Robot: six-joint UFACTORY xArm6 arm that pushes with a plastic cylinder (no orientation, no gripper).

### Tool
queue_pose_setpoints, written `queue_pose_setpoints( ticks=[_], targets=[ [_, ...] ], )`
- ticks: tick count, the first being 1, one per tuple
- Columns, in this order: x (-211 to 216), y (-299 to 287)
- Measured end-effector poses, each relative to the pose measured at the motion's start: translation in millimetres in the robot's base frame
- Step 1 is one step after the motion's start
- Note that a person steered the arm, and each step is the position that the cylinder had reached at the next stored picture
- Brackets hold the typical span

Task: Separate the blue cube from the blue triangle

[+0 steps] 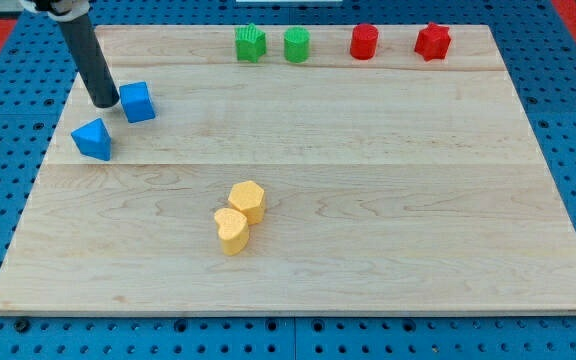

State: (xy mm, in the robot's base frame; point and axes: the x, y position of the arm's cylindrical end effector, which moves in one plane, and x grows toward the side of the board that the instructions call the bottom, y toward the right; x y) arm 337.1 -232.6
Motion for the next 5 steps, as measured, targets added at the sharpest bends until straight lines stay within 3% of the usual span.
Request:
queue_pose_setpoints(
  ticks=[3, 5],
  targets=[
    [25, 110],
    [82, 119]
  ],
)
